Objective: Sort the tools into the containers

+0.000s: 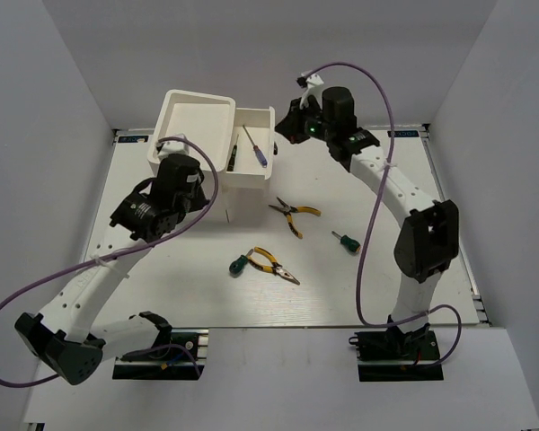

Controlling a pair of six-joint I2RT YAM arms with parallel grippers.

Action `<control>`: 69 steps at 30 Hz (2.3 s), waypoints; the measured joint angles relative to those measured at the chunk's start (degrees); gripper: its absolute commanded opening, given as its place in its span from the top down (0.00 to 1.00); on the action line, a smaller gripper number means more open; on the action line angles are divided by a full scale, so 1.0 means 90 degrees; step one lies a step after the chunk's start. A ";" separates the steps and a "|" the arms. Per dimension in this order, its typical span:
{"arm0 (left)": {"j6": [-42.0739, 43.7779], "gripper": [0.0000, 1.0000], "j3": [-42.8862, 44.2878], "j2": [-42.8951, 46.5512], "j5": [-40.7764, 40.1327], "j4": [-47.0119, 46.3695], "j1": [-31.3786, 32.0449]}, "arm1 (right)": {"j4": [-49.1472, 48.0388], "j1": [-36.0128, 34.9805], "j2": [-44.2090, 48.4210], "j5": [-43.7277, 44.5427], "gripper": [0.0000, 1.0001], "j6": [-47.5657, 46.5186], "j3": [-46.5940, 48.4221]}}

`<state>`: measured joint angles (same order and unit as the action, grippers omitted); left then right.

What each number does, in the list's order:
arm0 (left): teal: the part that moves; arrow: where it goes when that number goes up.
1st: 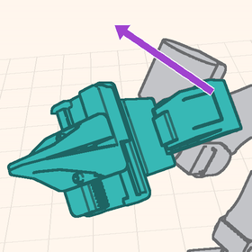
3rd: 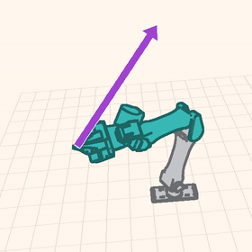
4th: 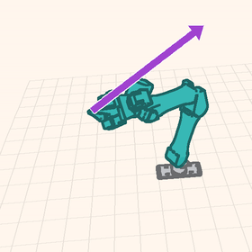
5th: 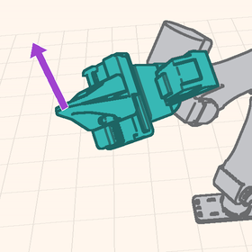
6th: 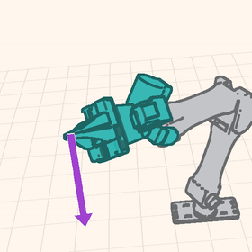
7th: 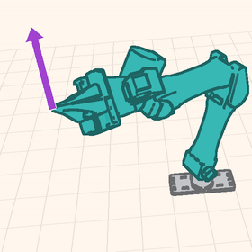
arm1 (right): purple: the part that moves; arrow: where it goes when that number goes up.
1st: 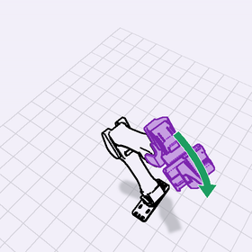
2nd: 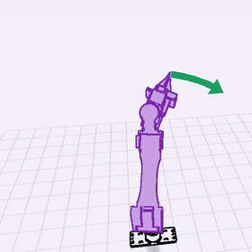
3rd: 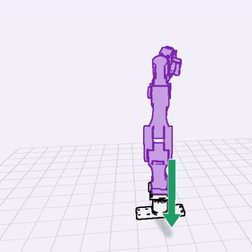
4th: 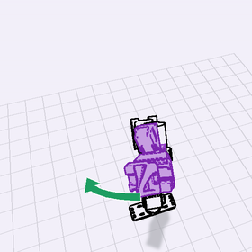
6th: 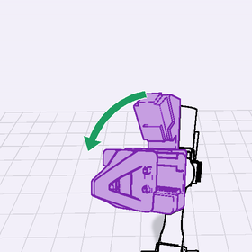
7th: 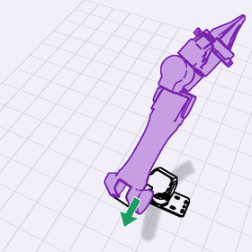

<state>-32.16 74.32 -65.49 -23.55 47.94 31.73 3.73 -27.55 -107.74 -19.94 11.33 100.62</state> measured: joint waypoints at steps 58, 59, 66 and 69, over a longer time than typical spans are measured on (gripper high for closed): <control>0.0515 0.66 0.2329 -0.3784 0.4286 -0.1265 -0.4976 | 0.0906 0.0425 -0.1022 -0.1547 1.00 -0.1314 0.0068; 0.0515 0.66 0.2317 -0.3784 0.4374 -0.1309 -0.4974 | 0.0906 0.0423 -0.1054 -0.1591 1.00 -0.1294 0.0121; 0.0510 0.66 0.2191 -0.3784 0.4753 -0.1596 -0.4983 | 0.0933 0.0396 -0.1404 -0.1887 1.00 -0.1188 0.0449; 0.0512 0.66 0.2110 -0.3784 0.4830 -0.1732 -0.4988 | 0.0957 0.0418 -0.1474 -0.1979 1.00 -0.1137 0.0527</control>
<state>-27.55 93.32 -99.55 19.92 32.36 -13.17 12.34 -23.79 -121.01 -37.76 1.10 105.36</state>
